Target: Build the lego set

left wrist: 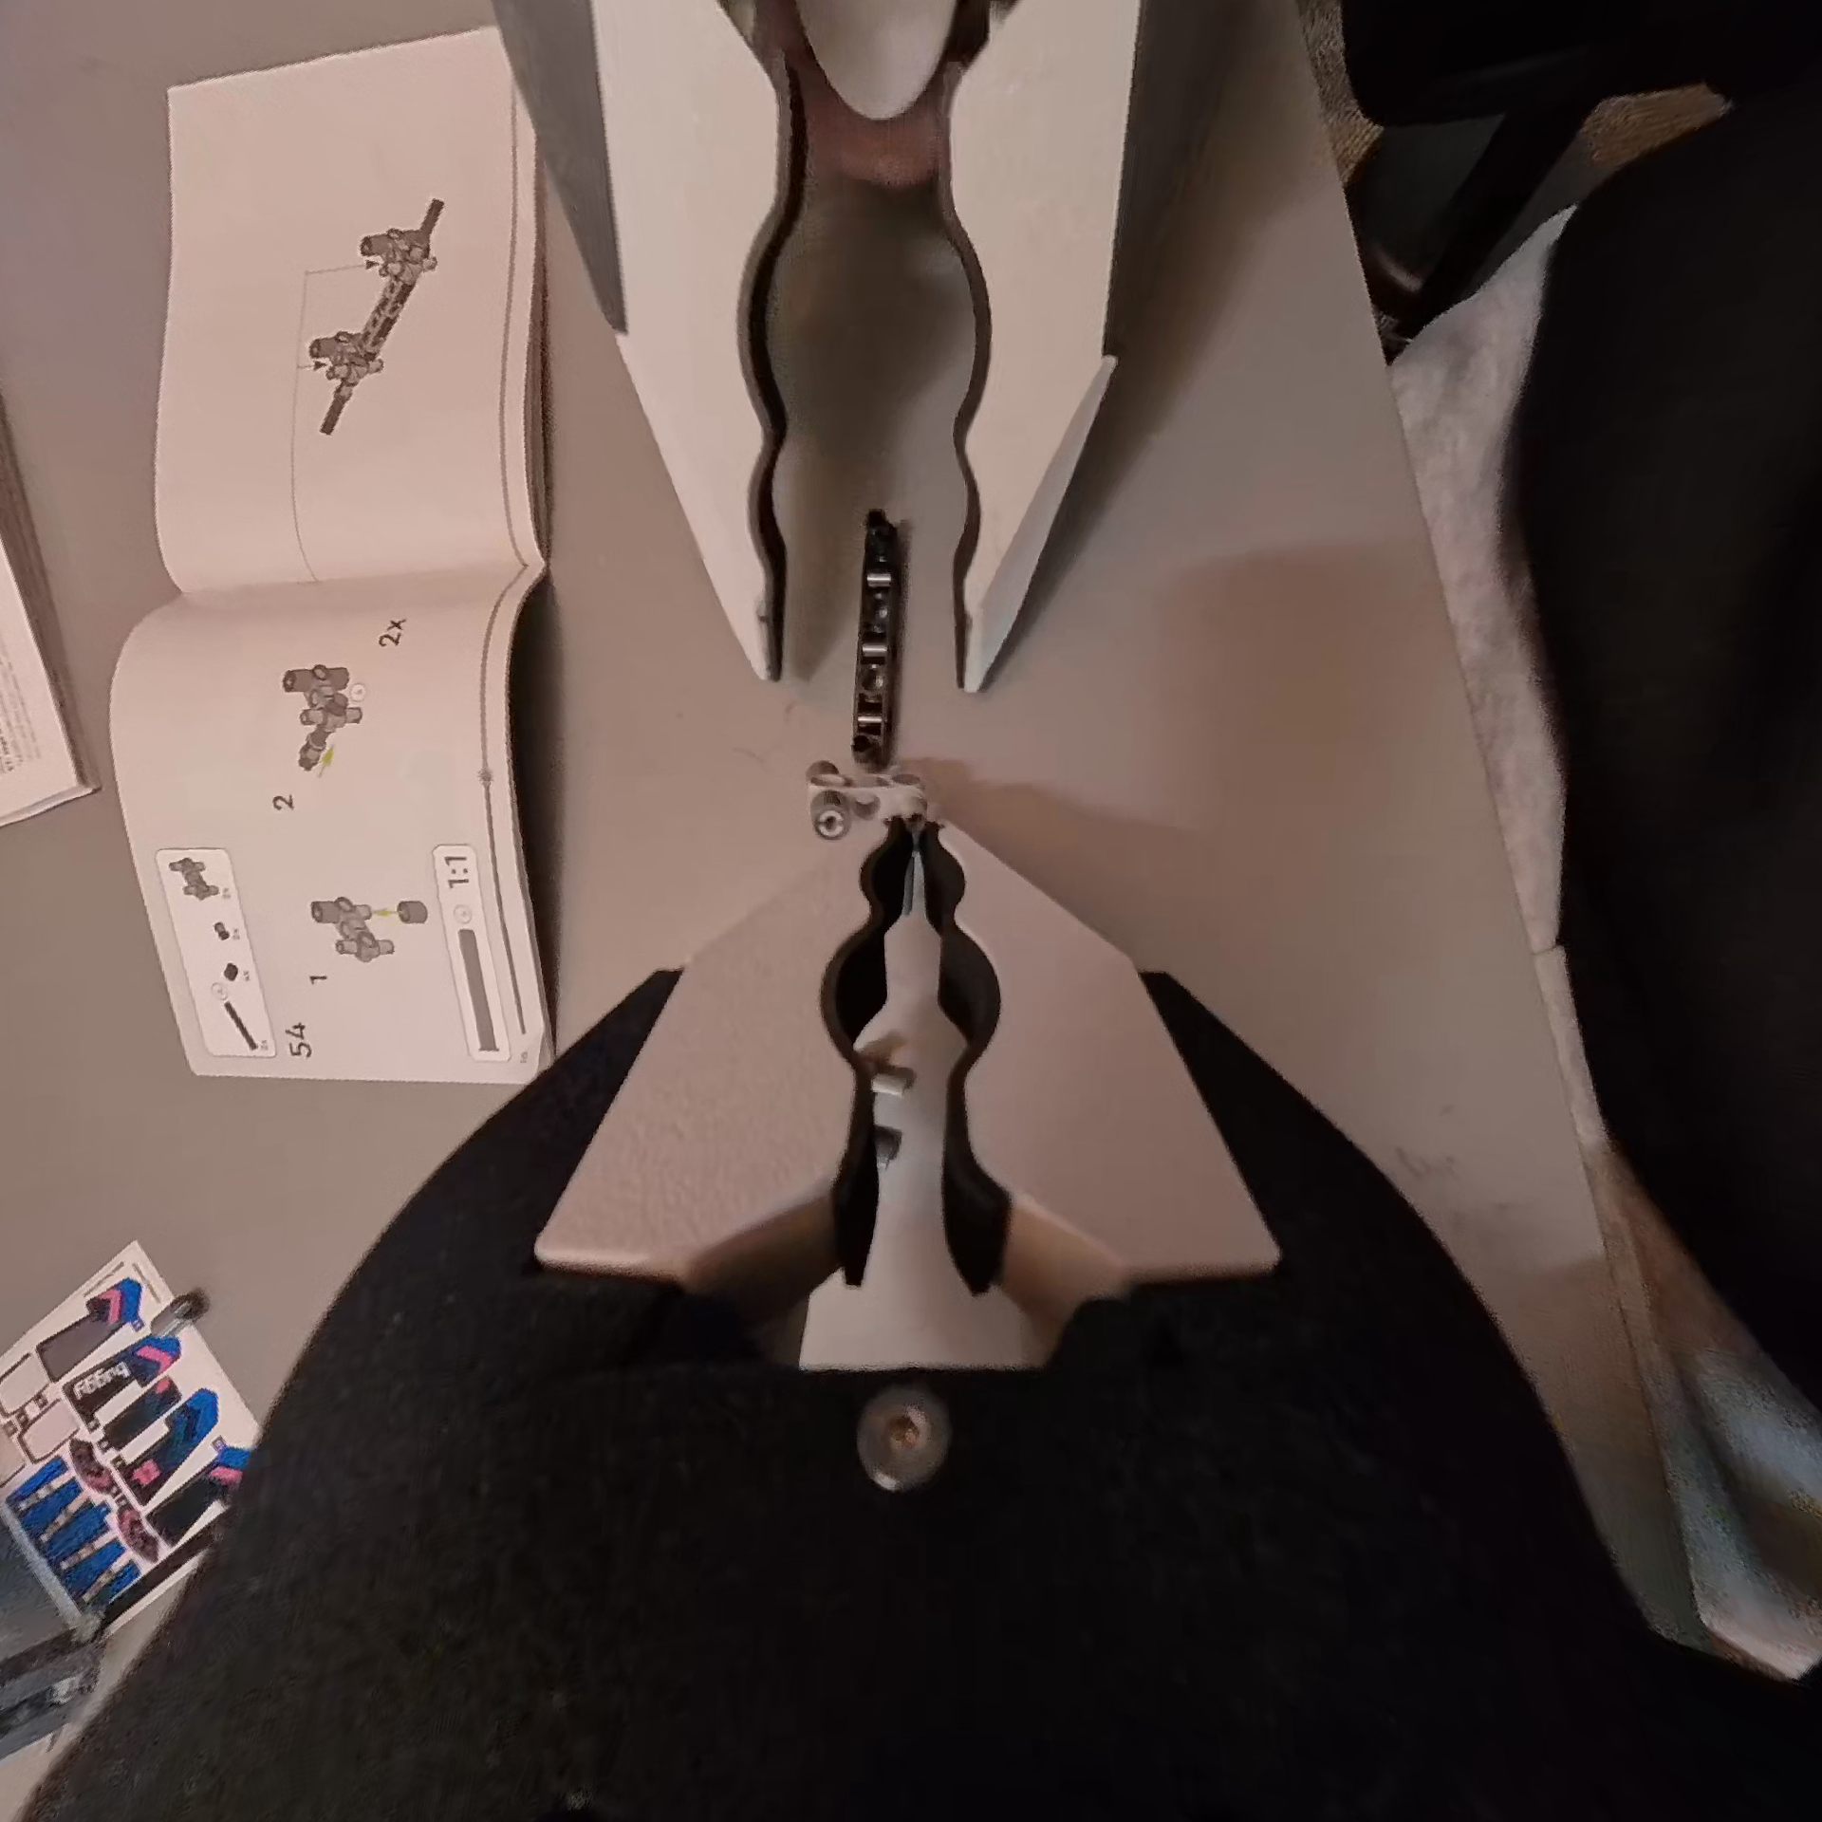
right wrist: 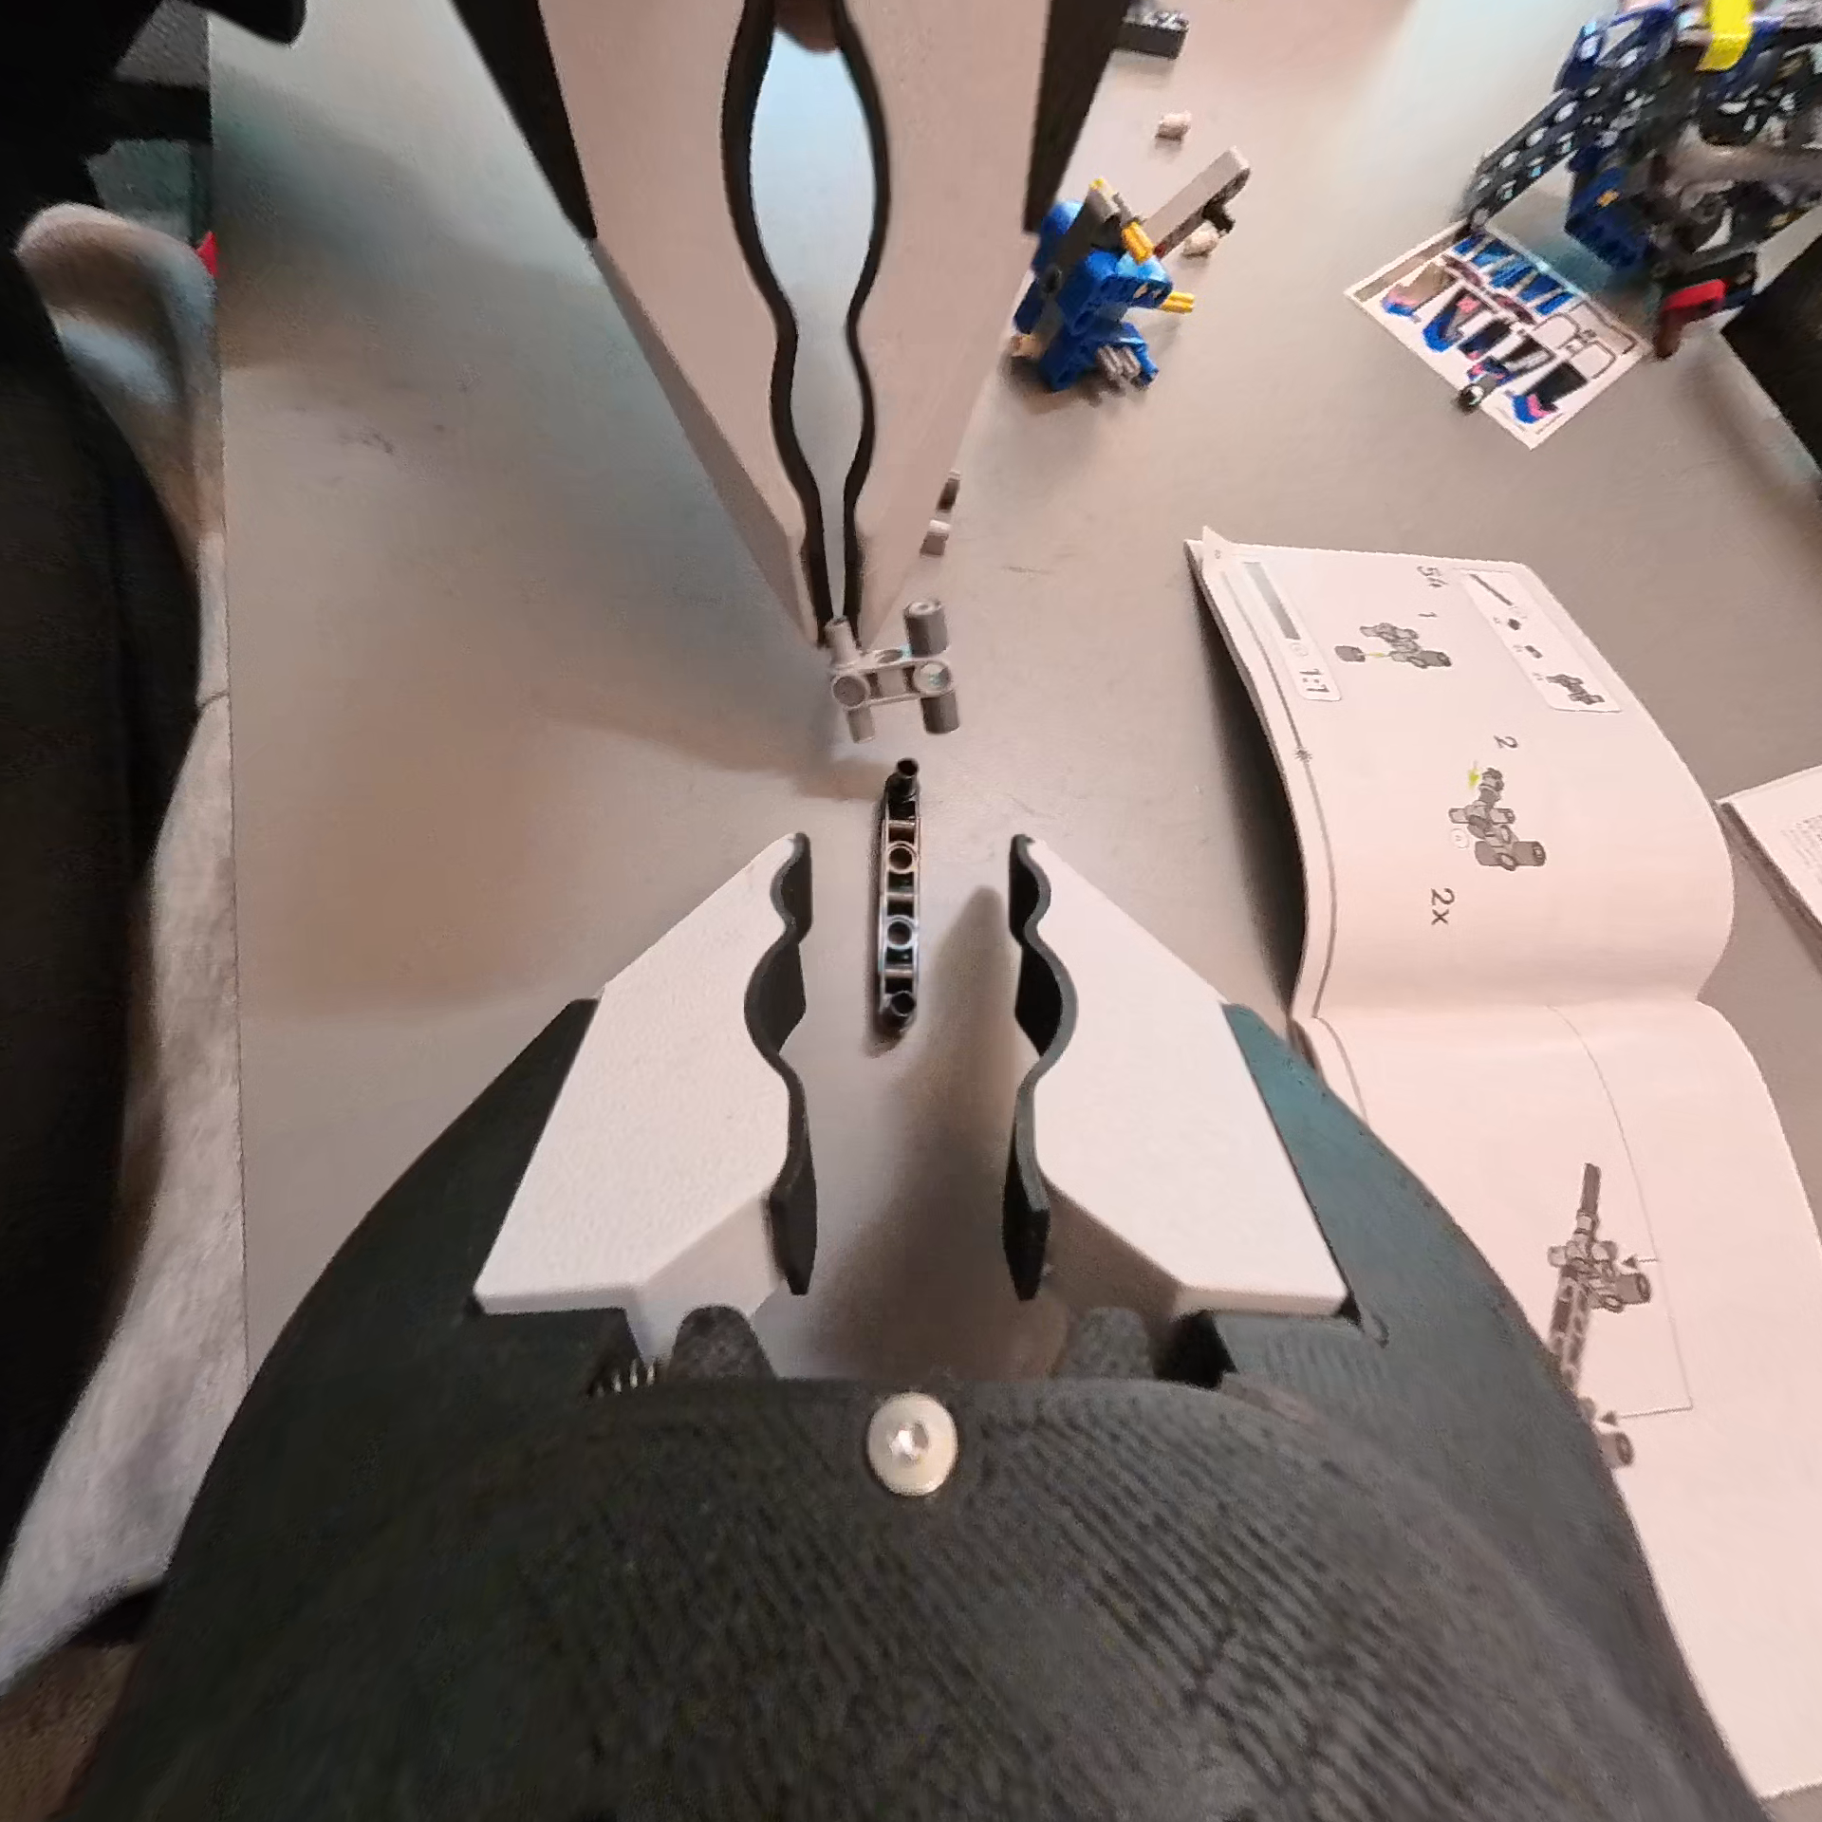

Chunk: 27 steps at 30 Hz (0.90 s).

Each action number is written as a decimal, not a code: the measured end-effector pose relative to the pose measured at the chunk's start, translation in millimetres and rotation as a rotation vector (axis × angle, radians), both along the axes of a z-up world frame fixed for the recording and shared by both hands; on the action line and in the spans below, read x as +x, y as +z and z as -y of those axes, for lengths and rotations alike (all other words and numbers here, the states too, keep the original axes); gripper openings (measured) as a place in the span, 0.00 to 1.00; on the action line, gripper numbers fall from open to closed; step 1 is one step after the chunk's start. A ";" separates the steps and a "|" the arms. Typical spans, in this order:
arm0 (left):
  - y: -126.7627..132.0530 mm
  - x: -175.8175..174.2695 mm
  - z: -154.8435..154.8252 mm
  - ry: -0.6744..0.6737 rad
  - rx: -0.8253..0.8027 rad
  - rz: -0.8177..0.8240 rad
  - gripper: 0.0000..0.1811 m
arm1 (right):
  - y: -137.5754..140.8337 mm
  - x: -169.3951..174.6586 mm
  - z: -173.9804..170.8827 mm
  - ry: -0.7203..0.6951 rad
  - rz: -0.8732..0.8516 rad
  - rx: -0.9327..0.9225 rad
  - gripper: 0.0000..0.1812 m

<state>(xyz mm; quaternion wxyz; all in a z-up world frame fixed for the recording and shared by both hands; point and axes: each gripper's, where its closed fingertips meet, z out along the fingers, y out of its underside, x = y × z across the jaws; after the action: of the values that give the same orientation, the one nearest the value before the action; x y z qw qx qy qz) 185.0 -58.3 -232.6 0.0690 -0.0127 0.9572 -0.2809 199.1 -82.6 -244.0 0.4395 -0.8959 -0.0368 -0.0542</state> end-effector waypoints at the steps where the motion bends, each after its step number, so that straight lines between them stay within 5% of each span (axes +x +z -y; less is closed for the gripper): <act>1: -0.5 -0.4 0.5 -0.006 0.009 -0.001 0.00 | 2.1 1.1 -0.5 -0.009 -0.001 0.013 0.22; 10: 9.5 -1.1 12.8 -0.038 0.060 -0.041 0.00 | 19.3 -1.5 -14.9 0.048 0.158 0.119 0.18; 27: 18.8 -2.0 22.7 -0.012 -0.119 -0.010 0.01 | 18.4 -2.6 -14.9 0.072 0.178 0.127 0.12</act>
<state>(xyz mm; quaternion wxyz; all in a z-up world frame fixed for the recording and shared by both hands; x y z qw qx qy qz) 183.0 -81.0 -213.8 0.0619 -0.0127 0.9392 -0.3375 196.5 -67.7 -225.6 0.4919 -0.8560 -0.1045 -0.1201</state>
